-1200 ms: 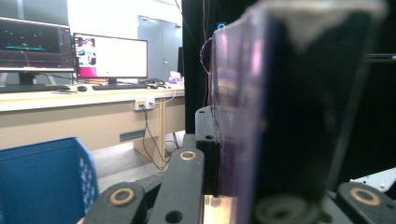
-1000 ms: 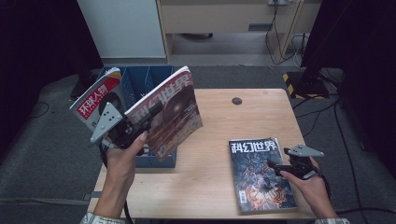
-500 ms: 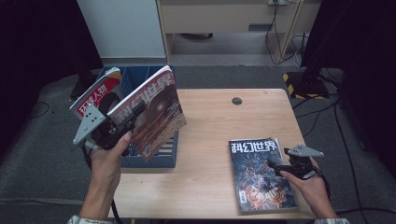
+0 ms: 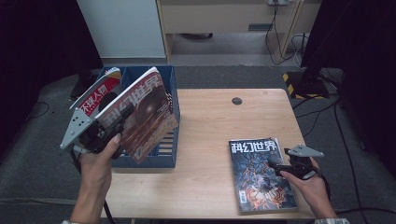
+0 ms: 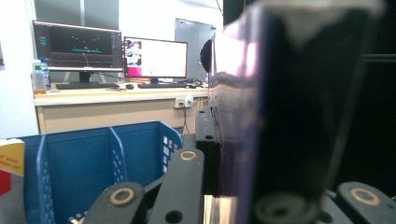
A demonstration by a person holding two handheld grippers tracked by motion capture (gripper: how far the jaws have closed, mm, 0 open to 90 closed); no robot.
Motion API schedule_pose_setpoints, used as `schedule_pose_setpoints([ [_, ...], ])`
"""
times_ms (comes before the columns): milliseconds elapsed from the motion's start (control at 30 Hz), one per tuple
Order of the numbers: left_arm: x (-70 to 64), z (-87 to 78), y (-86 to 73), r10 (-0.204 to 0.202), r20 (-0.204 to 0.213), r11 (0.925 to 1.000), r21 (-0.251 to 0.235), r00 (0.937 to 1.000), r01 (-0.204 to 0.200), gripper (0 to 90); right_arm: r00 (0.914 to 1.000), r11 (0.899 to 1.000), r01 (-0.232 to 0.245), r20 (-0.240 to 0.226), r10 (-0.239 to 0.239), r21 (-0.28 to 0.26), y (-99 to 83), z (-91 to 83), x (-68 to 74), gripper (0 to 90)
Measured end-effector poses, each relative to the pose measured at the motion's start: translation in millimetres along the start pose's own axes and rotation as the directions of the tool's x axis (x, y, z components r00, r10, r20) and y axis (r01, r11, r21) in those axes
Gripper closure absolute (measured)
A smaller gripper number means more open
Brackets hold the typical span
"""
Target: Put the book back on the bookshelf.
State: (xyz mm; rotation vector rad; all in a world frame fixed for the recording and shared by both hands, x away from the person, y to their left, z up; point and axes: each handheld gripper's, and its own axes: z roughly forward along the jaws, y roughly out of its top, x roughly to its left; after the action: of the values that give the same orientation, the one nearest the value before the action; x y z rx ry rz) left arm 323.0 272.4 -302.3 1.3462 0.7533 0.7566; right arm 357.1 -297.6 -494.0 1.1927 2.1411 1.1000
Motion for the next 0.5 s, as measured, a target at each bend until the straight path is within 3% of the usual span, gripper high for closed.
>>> schedule_pose_setpoints([
  [500, 7.3, -3.7, -0.3, 0.001, -0.031, 1.0, 0.004, 0.9995, -0.001, 84.0, 1.0, 1.0, 0.0, 0.001, 0.0, 0.001, -0.4, -0.2, -0.8, 14.5],
])
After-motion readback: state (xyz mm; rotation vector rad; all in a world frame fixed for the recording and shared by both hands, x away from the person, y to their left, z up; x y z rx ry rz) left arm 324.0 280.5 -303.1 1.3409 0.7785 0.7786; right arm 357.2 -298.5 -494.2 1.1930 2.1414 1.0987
